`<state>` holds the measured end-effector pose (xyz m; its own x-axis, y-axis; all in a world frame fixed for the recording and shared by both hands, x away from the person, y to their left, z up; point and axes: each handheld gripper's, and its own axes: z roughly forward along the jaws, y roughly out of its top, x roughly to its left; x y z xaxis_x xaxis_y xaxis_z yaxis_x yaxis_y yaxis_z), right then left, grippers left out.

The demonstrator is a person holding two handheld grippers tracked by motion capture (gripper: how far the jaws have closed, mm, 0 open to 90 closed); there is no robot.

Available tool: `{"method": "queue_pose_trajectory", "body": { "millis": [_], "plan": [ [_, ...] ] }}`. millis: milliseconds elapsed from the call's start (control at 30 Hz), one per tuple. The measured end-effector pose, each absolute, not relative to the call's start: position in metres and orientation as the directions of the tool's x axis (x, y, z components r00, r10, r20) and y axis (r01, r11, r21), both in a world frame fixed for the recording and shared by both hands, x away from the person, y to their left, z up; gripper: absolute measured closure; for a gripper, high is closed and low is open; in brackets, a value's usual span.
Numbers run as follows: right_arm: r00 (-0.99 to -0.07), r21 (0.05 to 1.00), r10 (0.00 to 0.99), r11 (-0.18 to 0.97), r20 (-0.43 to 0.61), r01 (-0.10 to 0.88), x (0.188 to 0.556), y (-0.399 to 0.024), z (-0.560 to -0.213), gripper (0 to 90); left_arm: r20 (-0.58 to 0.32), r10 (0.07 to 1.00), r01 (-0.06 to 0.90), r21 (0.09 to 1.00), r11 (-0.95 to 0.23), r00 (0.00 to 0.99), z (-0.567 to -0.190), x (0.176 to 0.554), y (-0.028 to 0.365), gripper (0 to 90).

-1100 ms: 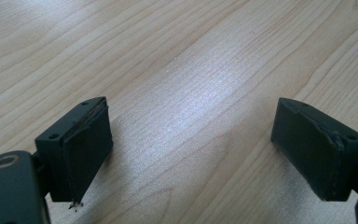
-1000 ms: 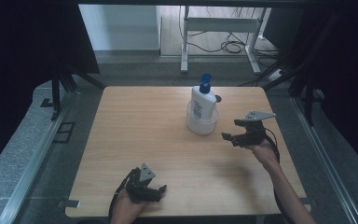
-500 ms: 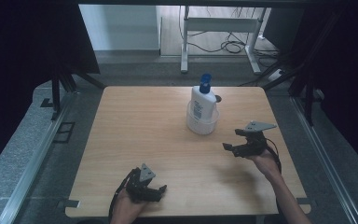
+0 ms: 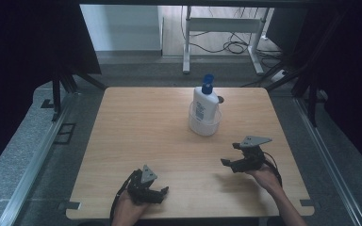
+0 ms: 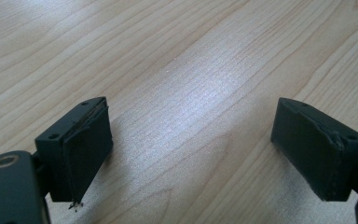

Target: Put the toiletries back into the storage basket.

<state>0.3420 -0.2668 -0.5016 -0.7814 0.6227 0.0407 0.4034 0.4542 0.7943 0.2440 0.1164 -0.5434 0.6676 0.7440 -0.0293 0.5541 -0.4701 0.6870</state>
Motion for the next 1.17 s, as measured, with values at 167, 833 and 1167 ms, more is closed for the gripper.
{"method": "queue_pose_trajectory", "body": {
  "millis": [167,833,1167],
  "plan": [
    [-0.784,0.786,0.619,0.461,0.047,0.411,0.337,-0.264,-0.508,12.4,-0.029,0.743,0.554,0.686,-0.472,0.668,-0.543,0.244,0.117,11.6],
    [-0.81,0.724,0.584,0.539,0.048,0.431,0.317,-0.249,-0.539,11.0,-0.029,0.743,0.554,0.686,-0.472,0.668,-0.543,0.244,0.117,11.7],
    [-0.817,0.716,0.576,0.569,0.004,0.404,0.312,-0.245,-0.543,7.3,-0.028,0.744,0.555,0.686,-0.471,0.667,-0.543,0.244,0.116,11.6]
  ]
}}
